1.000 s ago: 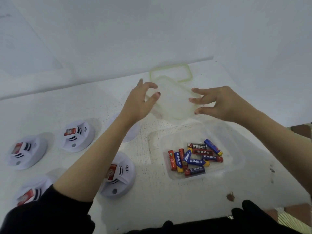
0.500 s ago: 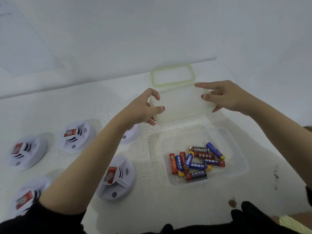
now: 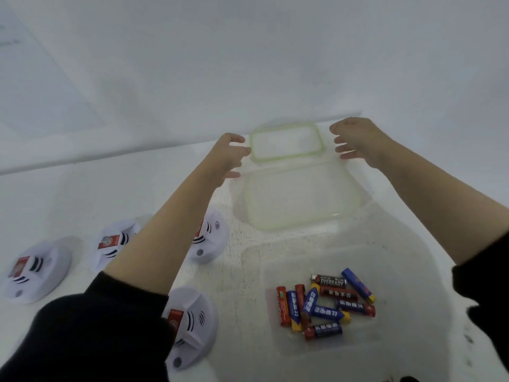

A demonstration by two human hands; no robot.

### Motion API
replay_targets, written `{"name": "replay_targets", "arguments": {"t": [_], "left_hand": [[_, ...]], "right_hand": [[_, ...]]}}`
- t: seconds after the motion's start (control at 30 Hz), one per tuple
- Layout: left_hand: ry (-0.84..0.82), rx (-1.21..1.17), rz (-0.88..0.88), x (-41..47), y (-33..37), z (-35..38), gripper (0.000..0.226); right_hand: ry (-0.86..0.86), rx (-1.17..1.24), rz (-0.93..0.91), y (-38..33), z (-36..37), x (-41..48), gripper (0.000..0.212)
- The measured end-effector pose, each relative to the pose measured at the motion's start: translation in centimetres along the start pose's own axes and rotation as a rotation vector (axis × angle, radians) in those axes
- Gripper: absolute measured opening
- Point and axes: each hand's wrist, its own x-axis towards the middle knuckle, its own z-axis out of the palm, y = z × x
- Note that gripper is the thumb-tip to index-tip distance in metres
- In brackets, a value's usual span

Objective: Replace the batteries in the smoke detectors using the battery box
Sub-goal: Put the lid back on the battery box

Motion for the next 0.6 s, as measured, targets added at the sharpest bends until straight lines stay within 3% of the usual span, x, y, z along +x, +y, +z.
{"name": "replay_targets", "arguments": {"t": [0.13,0.3,0.4,0.5,0.6], "left_hand": [[-0.032,-0.382,-0.143,2.7,0.6,0.0,0.018],[-0.018,-0.324,-0.144,4.1,0.5,0.3,0.035],[-0.024,-0.337,-0.135,4.0,0.4,0.5,0.024],[-0.049,-0.400,-0.103,3.5,0.5,0.4,0.029],[-0.081,-0.695,-0.061,2.4,1.0,0.0,0.030]], "right_hand": [[-0.029,0.120,0.071,-0.4,0.4,2.5,0.021],[0.050,0.166,0.090,0.2,0.3,3.5,0.043],[0.060,0.337,0.097,0.6,0.1,3.1,0.042],[0.033,0.479,0.077,0.6,-0.3,2.5,0.036],[-0.006,0.688,0.051,0.1,-1.0,1.3,0.020]]}}
